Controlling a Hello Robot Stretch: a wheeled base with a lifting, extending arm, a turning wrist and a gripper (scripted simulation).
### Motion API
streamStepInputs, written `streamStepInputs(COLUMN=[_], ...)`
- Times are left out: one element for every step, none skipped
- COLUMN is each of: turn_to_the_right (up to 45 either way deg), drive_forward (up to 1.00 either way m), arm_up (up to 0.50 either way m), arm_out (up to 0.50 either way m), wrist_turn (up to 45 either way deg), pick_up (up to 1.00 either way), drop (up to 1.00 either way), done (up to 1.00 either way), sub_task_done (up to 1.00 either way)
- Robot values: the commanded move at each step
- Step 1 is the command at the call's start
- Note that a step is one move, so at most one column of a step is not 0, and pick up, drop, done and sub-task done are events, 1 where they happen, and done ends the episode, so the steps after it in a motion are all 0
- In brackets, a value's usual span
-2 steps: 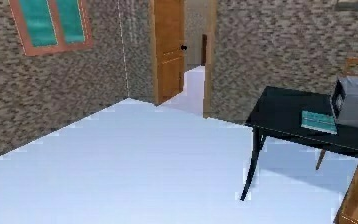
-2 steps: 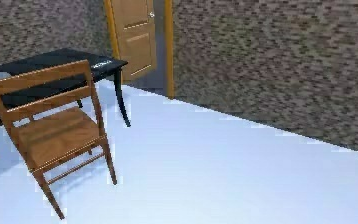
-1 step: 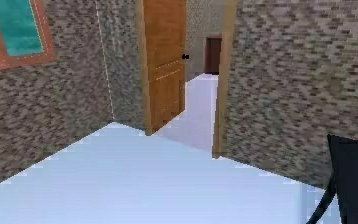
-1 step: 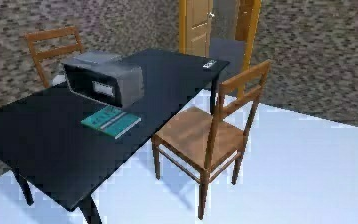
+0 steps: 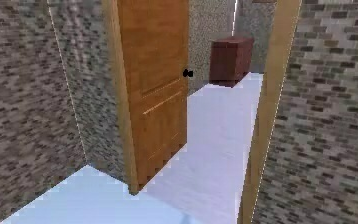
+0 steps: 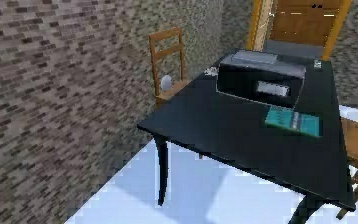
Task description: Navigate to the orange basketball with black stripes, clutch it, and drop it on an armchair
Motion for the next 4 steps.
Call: streamStepInputs(turn_to_the_right=[0.0, 42.0, 0.0, 21.0], drive_forward=[1.00, 0.00, 0.85, 0.00], arm_up=[0.00, 0.00, 0.00, 0.00], arm_out=[0.00, 0.00, 0.00, 0.00], wrist_turn=[0.0, 0.0, 0.0, 0.0], pick_up=[0.00, 0.00, 0.00, 0.00], drop=[0.00, 0.00, 0.00, 0.00], done=[0.00, 0.00, 0.00, 0.00], sub_task_done=[0.00, 0.00, 0.00, 0.00])
